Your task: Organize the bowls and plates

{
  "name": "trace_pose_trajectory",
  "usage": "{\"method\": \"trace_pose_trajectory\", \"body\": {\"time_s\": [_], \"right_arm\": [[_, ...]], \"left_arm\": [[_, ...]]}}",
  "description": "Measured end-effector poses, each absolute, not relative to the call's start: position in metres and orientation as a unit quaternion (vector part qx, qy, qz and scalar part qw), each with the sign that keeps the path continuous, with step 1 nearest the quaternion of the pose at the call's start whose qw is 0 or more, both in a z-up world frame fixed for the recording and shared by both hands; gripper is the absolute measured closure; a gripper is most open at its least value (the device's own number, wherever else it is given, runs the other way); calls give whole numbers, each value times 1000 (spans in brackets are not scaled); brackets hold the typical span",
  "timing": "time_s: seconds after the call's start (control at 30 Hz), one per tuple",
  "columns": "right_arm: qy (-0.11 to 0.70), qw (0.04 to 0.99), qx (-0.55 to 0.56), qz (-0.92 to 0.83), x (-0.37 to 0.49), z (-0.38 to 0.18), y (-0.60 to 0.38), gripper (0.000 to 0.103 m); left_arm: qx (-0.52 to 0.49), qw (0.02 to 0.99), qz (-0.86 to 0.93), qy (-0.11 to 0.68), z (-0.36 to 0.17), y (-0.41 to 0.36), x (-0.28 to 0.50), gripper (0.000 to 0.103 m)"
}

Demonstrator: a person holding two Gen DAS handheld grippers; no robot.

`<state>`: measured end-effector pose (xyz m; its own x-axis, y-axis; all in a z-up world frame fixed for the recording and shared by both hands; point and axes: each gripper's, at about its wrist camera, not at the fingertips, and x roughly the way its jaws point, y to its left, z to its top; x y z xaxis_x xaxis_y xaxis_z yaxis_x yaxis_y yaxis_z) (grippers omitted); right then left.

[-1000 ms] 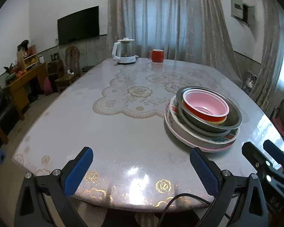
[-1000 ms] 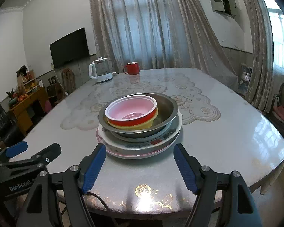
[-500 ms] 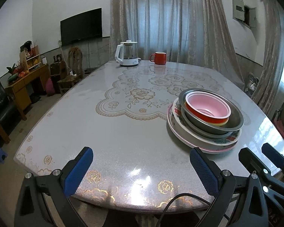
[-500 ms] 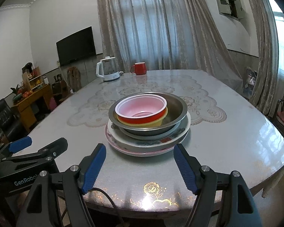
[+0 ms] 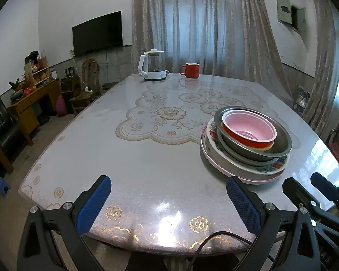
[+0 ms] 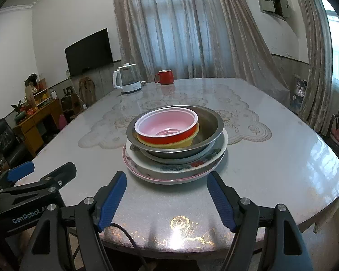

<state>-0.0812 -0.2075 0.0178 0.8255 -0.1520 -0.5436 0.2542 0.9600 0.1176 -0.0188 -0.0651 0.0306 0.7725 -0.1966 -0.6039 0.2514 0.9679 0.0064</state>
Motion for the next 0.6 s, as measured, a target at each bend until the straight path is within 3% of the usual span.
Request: {"method": "trace_pose_trajectory", "body": {"time_s": [0.6], "right_arm": [[278, 949, 100, -111, -82, 18, -211, 28]], "left_arm": [[47, 940, -113, 318, 28, -64, -18, 0]]}}
